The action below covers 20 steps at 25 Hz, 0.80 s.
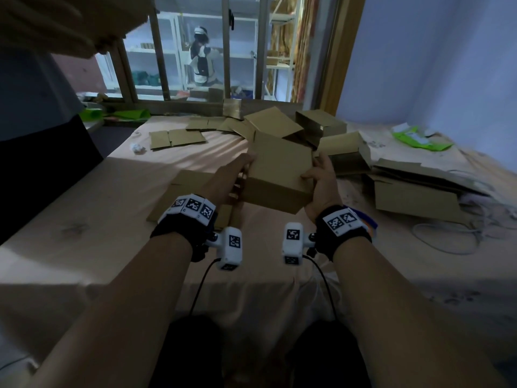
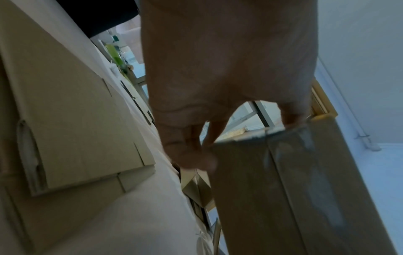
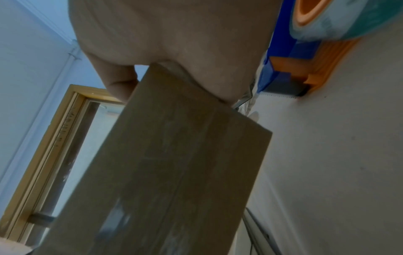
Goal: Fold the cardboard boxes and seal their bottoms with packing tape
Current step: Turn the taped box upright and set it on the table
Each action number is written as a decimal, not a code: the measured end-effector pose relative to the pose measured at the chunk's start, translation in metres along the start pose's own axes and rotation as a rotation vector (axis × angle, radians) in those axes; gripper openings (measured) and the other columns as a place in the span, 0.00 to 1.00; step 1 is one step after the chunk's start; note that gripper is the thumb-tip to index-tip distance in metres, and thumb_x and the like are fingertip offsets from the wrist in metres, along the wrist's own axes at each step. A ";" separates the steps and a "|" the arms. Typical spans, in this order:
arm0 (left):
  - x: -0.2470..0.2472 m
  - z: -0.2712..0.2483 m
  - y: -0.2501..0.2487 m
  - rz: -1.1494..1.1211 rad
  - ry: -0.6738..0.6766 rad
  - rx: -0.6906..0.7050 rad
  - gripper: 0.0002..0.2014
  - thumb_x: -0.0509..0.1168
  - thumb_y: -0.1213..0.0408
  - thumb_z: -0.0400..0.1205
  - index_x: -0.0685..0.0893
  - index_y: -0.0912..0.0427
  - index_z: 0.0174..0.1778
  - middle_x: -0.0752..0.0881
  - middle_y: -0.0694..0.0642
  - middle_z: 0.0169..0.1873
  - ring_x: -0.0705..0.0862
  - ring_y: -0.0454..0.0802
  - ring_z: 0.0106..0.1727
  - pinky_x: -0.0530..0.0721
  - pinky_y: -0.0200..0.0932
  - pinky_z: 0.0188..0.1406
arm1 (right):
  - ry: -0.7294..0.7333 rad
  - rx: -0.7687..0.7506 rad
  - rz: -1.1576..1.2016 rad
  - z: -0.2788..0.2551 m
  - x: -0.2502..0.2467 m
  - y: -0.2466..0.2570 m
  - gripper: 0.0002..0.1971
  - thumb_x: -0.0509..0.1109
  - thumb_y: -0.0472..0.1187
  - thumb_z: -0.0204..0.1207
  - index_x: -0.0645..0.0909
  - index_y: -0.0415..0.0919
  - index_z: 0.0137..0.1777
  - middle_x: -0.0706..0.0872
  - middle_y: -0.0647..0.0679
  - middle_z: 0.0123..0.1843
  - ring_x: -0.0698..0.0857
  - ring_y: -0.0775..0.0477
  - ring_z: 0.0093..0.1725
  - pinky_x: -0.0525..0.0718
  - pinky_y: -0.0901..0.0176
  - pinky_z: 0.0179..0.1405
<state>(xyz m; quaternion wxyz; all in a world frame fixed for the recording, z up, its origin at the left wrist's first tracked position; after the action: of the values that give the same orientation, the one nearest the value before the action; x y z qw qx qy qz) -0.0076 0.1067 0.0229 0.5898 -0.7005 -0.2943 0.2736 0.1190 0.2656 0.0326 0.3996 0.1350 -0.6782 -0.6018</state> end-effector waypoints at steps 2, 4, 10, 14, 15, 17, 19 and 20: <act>0.000 -0.002 -0.003 0.003 0.007 0.008 0.28 0.67 0.35 0.73 0.85 0.58 0.53 0.83 0.60 0.43 0.82 0.58 0.43 0.83 0.49 0.37 | -0.021 0.022 0.013 -0.002 -0.006 -0.002 0.30 0.66 0.36 0.69 0.75 0.50 0.74 0.79 0.39 0.69 0.80 0.30 0.64 0.80 0.31 0.61; 0.000 -0.003 -0.006 -0.021 0.008 0.039 0.31 0.69 0.39 0.74 0.86 0.66 0.57 0.84 0.62 0.44 0.84 0.60 0.42 0.86 0.51 0.35 | -0.018 0.022 -0.013 -0.001 -0.011 0.000 0.27 0.66 0.38 0.74 0.75 0.51 0.74 0.80 0.41 0.68 0.81 0.33 0.64 0.82 0.32 0.62; -0.006 0.000 -0.011 -0.072 -0.016 0.186 0.25 0.74 0.63 0.76 0.82 0.59 0.70 0.89 0.56 0.56 0.88 0.59 0.55 0.88 0.56 0.53 | 0.040 0.031 -0.213 0.003 -0.021 0.001 0.26 0.68 0.40 0.76 0.76 0.58 0.73 0.80 0.52 0.73 0.76 0.47 0.71 0.72 0.42 0.71; -0.001 0.005 -0.003 0.123 -0.032 0.216 0.35 0.72 0.70 0.68 0.76 0.51 0.74 0.85 0.54 0.62 0.84 0.55 0.61 0.86 0.60 0.61 | 0.096 -0.013 -0.286 0.003 -0.021 -0.006 0.34 0.65 0.26 0.76 0.69 0.50 0.80 0.78 0.45 0.75 0.75 0.42 0.74 0.76 0.41 0.72; 0.002 0.004 0.002 0.177 -0.030 0.212 0.36 0.71 0.69 0.68 0.74 0.49 0.74 0.84 0.53 0.62 0.84 0.55 0.62 0.86 0.61 0.62 | 0.109 -0.010 -0.288 0.002 -0.020 -0.011 0.33 0.65 0.25 0.76 0.70 0.49 0.80 0.79 0.43 0.74 0.77 0.42 0.73 0.78 0.39 0.71; 0.005 0.004 0.014 0.217 -0.025 0.196 0.35 0.68 0.72 0.70 0.71 0.45 0.73 0.83 0.54 0.62 0.83 0.56 0.62 0.86 0.63 0.60 | 0.099 0.015 -0.312 -0.001 -0.020 -0.021 0.31 0.65 0.26 0.75 0.72 0.47 0.77 0.81 0.44 0.70 0.80 0.42 0.69 0.80 0.36 0.69; 0.009 0.006 0.030 0.209 -0.032 0.165 0.33 0.67 0.77 0.70 0.72 0.44 0.68 0.85 0.57 0.60 0.84 0.60 0.60 0.87 0.67 0.57 | 0.084 0.042 -0.359 -0.002 -0.022 -0.032 0.32 0.65 0.25 0.73 0.72 0.49 0.76 0.82 0.44 0.67 0.81 0.42 0.66 0.80 0.34 0.68; 0.010 0.007 0.039 0.223 -0.037 0.145 0.33 0.66 0.78 0.71 0.72 0.44 0.68 0.85 0.58 0.59 0.85 0.62 0.59 0.88 0.67 0.55 | 0.076 0.063 -0.379 -0.005 -0.022 -0.036 0.33 0.65 0.25 0.72 0.71 0.51 0.76 0.81 0.44 0.67 0.81 0.41 0.65 0.80 0.34 0.68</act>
<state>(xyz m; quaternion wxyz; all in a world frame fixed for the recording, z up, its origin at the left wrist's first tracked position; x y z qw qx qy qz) -0.0024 0.1139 -0.0167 0.5991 -0.6792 -0.2049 0.3711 0.1261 0.2678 -0.0090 0.3001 0.2954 -0.6436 -0.6391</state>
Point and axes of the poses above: each hand's wrist, its own z-axis towards the middle knuckle, its own x-axis out of the palm, y = z × x, the point moved 10 cm from there along z, towards the middle knuckle
